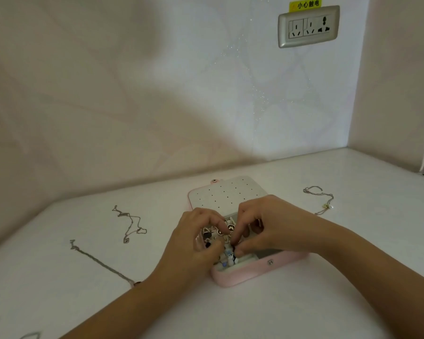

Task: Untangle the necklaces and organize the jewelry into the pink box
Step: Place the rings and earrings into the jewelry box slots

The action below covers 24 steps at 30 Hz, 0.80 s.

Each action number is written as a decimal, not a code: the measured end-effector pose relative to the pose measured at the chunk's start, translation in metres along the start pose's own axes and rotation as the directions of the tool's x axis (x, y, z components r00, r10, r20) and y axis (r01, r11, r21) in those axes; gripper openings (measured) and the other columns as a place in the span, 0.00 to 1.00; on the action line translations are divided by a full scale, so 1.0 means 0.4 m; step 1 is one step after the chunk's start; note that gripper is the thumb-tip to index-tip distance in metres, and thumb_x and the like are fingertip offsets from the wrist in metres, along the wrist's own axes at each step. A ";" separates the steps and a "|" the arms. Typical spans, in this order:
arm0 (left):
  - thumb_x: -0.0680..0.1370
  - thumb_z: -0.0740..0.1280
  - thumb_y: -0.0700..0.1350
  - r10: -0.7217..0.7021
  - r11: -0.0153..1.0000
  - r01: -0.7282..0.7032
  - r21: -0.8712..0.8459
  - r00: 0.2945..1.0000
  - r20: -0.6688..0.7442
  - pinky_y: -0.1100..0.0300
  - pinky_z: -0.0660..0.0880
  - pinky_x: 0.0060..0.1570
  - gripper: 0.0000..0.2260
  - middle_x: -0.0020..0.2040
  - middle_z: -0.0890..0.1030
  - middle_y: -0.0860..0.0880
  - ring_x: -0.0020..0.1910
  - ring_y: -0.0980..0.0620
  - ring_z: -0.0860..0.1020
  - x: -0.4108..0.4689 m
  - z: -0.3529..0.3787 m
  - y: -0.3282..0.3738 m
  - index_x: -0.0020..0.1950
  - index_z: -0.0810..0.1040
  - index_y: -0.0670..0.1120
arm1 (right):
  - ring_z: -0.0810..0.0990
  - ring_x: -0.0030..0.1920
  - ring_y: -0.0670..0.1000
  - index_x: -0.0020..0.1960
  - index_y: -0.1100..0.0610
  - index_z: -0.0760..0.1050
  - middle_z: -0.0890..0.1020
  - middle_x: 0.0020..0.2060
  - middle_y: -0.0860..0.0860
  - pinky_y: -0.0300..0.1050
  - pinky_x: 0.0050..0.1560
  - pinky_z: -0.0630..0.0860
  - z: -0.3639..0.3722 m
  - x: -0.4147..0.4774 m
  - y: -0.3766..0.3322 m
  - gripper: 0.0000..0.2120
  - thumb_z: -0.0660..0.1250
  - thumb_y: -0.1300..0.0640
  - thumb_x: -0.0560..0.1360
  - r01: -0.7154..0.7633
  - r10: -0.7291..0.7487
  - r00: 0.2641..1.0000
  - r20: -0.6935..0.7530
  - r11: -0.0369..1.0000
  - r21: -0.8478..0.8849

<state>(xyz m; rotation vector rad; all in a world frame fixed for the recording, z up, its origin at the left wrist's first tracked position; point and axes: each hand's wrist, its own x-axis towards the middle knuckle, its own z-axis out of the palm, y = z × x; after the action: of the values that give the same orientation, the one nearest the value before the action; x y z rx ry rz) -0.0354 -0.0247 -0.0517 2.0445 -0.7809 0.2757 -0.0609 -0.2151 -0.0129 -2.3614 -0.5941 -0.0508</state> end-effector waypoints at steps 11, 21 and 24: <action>0.64 0.63 0.54 -0.017 1.000 0.016 0.022 0.999 0.047 0.73 0.63 0.50 0.06 0.49 0.75 0.62 0.54 0.60 0.70 -0.002 -0.003 -0.010 0.40 0.73 0.59 | 0.70 0.34 0.39 0.42 0.46 0.83 0.79 0.40 0.47 0.34 0.38 0.67 -0.011 0.016 -0.019 0.05 0.77 0.51 0.68 -0.103 0.105 0.987 0.123 0.994 -0.019; 0.65 0.65 0.49 -0.040 0.999 0.039 0.016 0.998 0.049 0.68 0.64 0.53 0.06 0.50 0.73 0.65 0.54 0.62 0.69 -0.004 -0.003 -0.002 0.40 0.74 0.58 | 0.72 0.35 0.41 0.43 0.47 0.81 0.77 0.34 0.40 0.37 0.43 0.69 -0.038 0.057 -0.036 0.02 0.70 0.51 0.74 -0.177 0.195 0.915 0.354 0.981 -0.085; 0.66 0.67 0.48 -0.034 0.999 0.033 0.021 0.998 0.052 0.70 0.64 0.53 0.07 0.50 0.73 0.66 0.54 0.62 0.68 -0.004 -0.003 -0.004 0.40 0.73 0.59 | 0.73 0.37 0.41 0.47 0.53 0.80 0.78 0.37 0.43 0.31 0.41 0.69 -0.046 0.067 -0.045 0.04 0.68 0.54 0.76 -0.173 0.194 0.885 0.423 0.981 -0.089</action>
<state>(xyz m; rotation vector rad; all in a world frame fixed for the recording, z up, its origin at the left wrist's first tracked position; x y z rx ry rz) -0.0357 -0.0224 -0.0529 2.0887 -0.7781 0.2121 -0.0423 -0.2044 0.0175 -2.4789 -0.5722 0.5628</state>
